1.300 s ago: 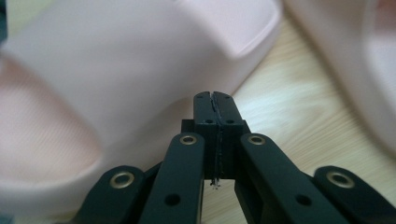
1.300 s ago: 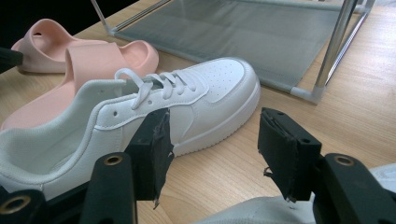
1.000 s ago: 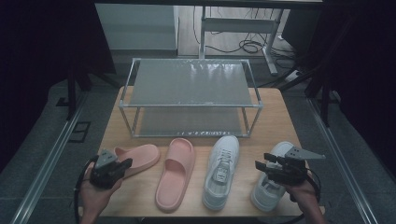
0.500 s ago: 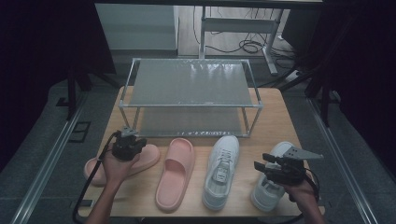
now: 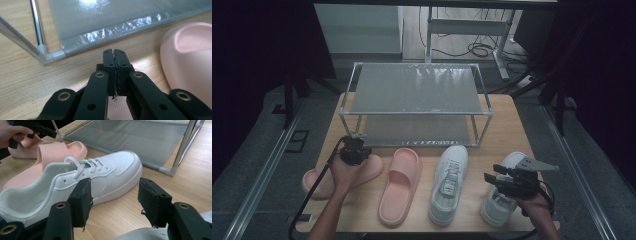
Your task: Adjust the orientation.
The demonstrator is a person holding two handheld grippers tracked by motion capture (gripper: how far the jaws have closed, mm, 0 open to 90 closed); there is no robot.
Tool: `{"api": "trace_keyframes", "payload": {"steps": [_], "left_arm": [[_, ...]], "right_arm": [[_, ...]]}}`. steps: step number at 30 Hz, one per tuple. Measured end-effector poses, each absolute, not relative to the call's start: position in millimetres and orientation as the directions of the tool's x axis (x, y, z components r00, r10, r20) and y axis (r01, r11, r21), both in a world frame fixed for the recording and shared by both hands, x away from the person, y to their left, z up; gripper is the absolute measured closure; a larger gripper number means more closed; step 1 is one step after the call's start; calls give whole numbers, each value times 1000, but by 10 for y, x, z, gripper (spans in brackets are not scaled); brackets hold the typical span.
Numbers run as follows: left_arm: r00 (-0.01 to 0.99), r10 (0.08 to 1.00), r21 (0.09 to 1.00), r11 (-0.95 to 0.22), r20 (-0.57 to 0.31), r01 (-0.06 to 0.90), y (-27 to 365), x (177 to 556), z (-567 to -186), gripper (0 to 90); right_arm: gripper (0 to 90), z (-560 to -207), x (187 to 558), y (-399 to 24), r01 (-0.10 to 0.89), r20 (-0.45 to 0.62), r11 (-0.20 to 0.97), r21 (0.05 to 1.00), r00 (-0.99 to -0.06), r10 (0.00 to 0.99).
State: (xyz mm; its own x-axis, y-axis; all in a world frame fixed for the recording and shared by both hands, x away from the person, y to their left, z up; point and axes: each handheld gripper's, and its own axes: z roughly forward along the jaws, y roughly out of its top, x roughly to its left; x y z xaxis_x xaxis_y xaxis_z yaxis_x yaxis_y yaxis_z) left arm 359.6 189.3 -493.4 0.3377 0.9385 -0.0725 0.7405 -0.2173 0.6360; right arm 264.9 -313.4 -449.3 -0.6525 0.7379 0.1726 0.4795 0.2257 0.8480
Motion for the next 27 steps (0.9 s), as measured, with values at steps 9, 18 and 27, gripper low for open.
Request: {"api": "trace_keyframes", "payload": {"steps": [9, 18, 27], "left_arm": [[333, 940, 615, -222, -71, 757, 1870, 3621, -4991, 887], [358, 930, 605, -240, -81, 759, 1843, 3544, -4993, 884], [414, 904, 614, -270, -103, 742, 1816, 3226, -5001, 882]], "right_arm": [[451, -4474, 2635, -3140, 476, 173, 220, 852, -651, 739], [451, -4459, 2621, -3148, 471, 169, 219, 854, -650, 741], [451, -4445, 2607, -3139, 470, 168, 223, 854, -654, 737]]}}
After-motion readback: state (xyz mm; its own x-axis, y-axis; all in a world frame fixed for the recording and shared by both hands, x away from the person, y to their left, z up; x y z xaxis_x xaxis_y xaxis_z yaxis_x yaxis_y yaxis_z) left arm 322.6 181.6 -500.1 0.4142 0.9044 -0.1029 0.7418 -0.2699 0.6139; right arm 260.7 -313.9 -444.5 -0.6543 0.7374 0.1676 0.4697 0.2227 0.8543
